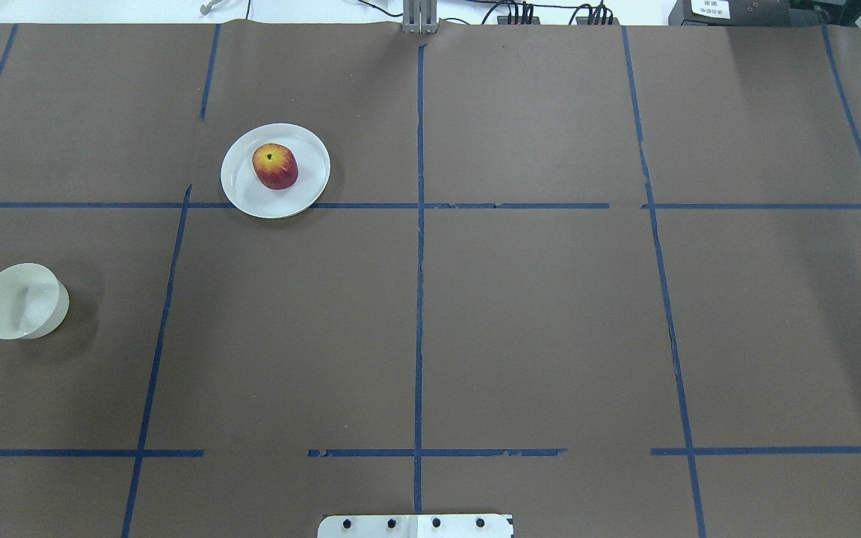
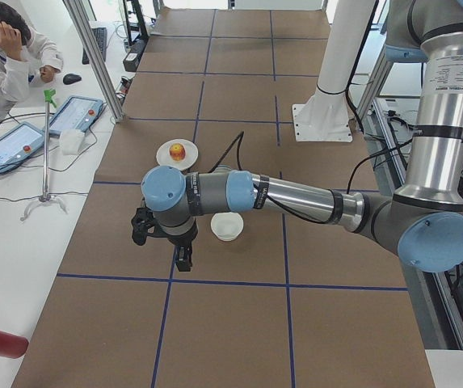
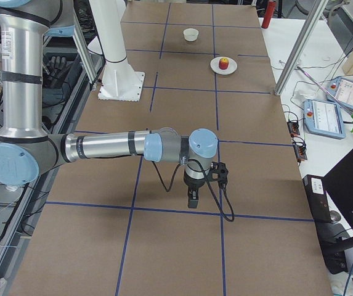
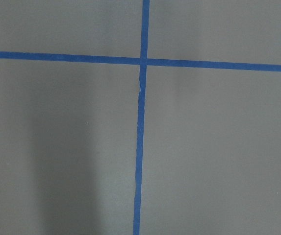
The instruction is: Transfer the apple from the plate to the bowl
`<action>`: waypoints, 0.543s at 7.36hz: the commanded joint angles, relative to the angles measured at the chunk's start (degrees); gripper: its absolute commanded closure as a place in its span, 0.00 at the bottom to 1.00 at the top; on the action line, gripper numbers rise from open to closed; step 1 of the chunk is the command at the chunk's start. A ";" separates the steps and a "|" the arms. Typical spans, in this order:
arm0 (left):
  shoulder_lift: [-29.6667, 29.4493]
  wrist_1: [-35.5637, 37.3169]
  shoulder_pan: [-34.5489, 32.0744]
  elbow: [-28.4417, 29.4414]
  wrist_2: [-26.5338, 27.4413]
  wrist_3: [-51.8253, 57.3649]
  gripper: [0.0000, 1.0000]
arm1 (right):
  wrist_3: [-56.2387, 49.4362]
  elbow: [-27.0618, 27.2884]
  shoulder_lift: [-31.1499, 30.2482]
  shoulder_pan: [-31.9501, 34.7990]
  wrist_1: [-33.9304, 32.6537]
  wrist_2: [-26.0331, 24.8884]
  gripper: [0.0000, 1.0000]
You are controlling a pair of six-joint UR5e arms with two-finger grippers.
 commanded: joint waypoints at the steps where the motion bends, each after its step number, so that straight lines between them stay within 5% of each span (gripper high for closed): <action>1: -0.17 -0.54 0.13 -1.48 0.94 -0.11 0.00 | 0.04 0.01 0.00 0.00 0.09 0.00 0.00; 4: -2.02 -2.03 11.54 -3.16 4.61 -1.08 0.00 | -0.04 -0.08 0.00 0.00 0.00 0.00 0.00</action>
